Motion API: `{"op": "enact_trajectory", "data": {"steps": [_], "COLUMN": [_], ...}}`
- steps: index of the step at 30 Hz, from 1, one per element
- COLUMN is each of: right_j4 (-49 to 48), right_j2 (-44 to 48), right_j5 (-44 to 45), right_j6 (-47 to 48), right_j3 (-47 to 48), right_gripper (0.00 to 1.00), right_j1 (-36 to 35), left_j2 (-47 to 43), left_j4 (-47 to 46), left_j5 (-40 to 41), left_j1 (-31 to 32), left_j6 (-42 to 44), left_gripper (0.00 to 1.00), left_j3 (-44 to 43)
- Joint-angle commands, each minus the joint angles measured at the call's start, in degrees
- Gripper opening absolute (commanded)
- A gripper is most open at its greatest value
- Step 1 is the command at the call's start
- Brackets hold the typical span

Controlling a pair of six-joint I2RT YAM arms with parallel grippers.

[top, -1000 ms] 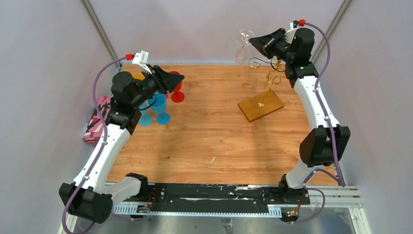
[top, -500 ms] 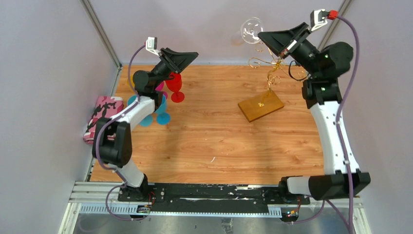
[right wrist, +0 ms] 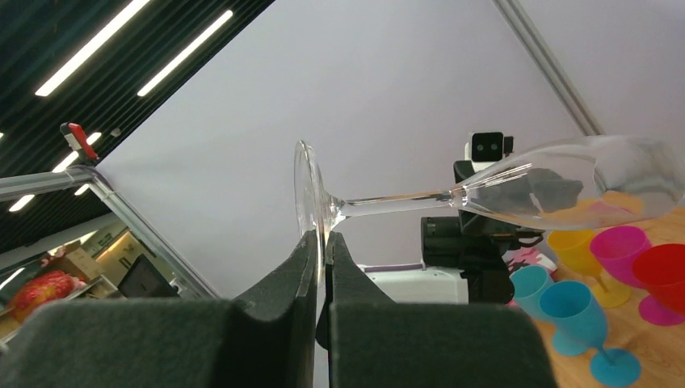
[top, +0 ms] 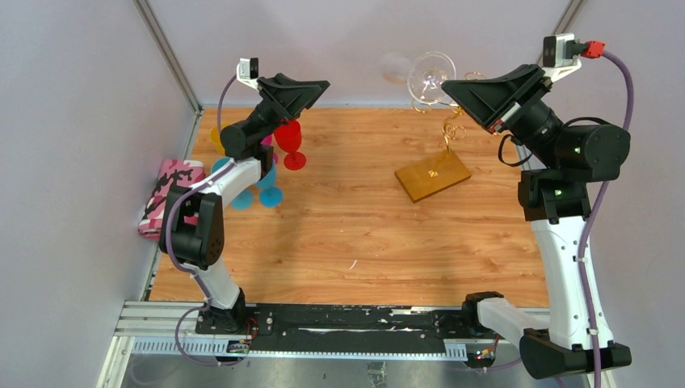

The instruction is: Take the wine glass off the wine glass rack

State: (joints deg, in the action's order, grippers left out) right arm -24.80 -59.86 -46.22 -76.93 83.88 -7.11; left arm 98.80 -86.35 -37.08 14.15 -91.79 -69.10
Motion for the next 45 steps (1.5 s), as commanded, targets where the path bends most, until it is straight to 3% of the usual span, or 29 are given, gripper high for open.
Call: {"op": "enact_trajectory", "data": {"steps": [1,7,29,31,34,38,41,45], "right_j4": [-4.82,-2.59,-4.41,-4.29,-4.21,-3.01,-3.11,-1.45], "right_j2": [0.84,0.33,-1.26,-0.81,0.18,0.32,0.46,0.1], "right_j5": [2.48,5.42,6.55,6.66,6.84,6.06,5.94,5.48], "right_j6": [-1.94,2.43,2.52,2.65,2.74,2.35,2.25,2.76], "right_j3": [-2.85,-2.5,-2.06,-3.04,-5.35,-7.82,-9.5,-10.31], "right_gripper": [0.0,0.0,0.0,0.0,0.0,0.0,0.0,0.0], "right_j1": [-5.3,-14.1,-16.44,-16.44,-16.44,-16.56,-16.79,-16.81], "left_j2": [-1.71,-1.75,-10.76,-12.28,-14.34,-16.72,-18.5,-20.86], "left_j4": [-4.56,-4.56,-4.5,-4.48,-4.41,-4.42,-4.37,-4.29], "left_j5": [0.96,0.72,-2.17,-2.17,-1.9,-2.04,-1.79,-1.46], "left_j1": [1.77,4.05,6.75,7.02,7.12,7.12,7.12,7.12], "left_j6": [-0.12,0.43,-0.32,-0.08,-0.5,-0.91,-1.43,-1.43], "left_gripper": [0.74,0.77,0.76,0.69,0.42,0.26,0.03,0.0], "left_j3": [-1.87,-3.63,1.87,2.48,2.79,2.76,3.5,4.97]}}
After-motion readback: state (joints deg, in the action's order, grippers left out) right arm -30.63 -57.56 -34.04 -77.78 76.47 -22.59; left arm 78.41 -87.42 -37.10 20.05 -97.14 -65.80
